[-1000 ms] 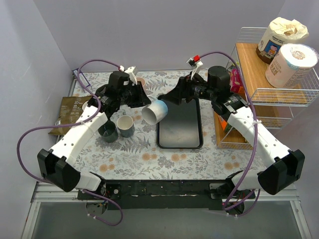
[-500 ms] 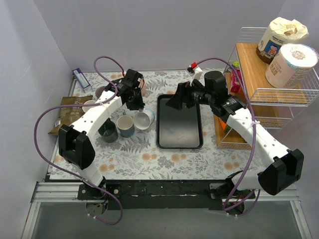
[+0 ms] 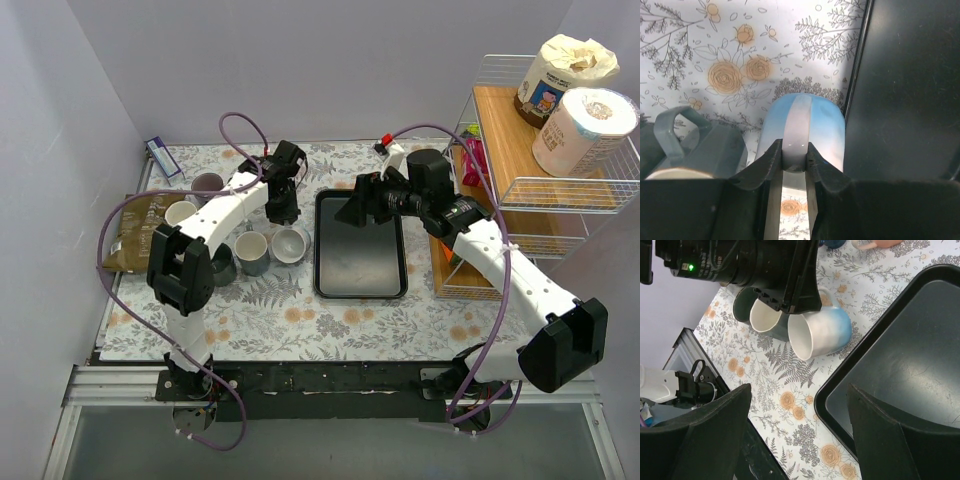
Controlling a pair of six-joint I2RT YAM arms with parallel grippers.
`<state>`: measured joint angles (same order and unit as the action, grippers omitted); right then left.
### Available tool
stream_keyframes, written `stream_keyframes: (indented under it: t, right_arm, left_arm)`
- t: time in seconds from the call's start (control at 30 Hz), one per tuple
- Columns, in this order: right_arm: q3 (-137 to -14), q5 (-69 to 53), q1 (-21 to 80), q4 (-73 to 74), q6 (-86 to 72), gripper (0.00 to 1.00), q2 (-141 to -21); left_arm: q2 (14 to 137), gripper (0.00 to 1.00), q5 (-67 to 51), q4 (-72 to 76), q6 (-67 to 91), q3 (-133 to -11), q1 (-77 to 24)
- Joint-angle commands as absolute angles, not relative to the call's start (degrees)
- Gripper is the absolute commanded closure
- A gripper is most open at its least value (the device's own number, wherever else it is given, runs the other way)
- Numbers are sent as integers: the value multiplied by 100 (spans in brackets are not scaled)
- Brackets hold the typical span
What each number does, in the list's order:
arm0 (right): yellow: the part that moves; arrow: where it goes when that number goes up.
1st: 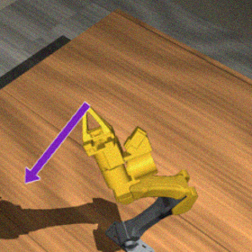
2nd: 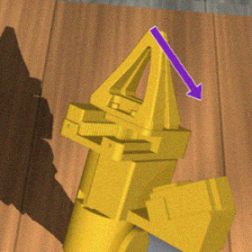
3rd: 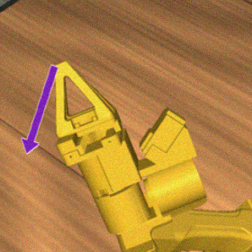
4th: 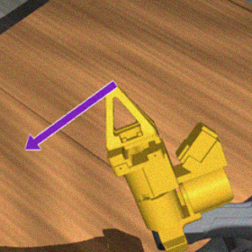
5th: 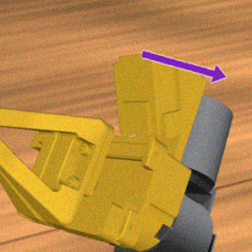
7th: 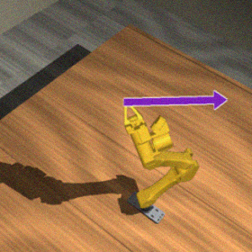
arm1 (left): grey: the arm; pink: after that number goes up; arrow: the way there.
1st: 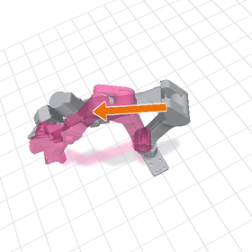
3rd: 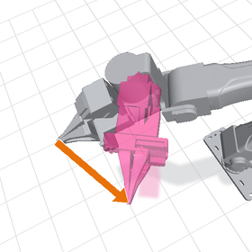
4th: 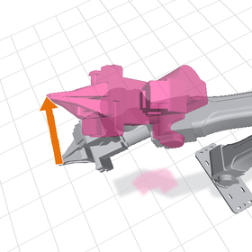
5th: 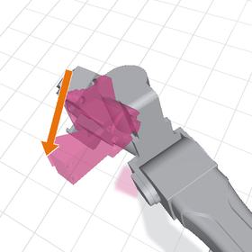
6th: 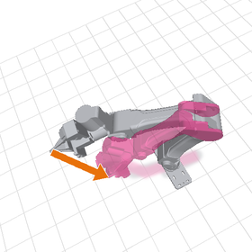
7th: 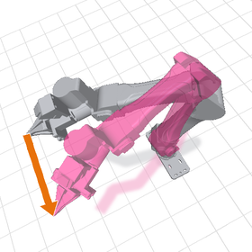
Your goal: Turn the mug right side up
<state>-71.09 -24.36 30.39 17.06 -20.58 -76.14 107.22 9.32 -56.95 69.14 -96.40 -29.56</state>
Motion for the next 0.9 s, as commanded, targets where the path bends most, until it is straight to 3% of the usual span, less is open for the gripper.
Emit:
stream_keyframes:
  t: [0.0,0.3,0.4,0.43,0.53,0.87]
  right_arm:
    - [-6987,-2522,3050,1538,-2048,17,-7515]
    - [-6935,-2619,3050,1468,-2057,17,-7629]
    - [-6934,-2654,3050,1459,-2057,17,-7673]
    - [-6943,-2654,3050,1459,-2057,17,-7699]
    - [-6935,-2663,3050,1476,-2126,17,-7743]
    - [-6442,-2681,3050,1239,-2786,19,-7506]
  left_arm:
    - [10854,100,1336,-6028,6899,-10239,-3041]
    - [11557,100,1468,-6530,6987,-10836,-3059]
    - [11785,88,1433,-6592,6961,-11021,-3059]
    - [11830,79,1433,-6609,6952,-11065,-3067]
    - [11987,71,1433,-6592,6926,-11240,-3059]
    - [12779,66,1459,-6592,6820,-12093,-3041]
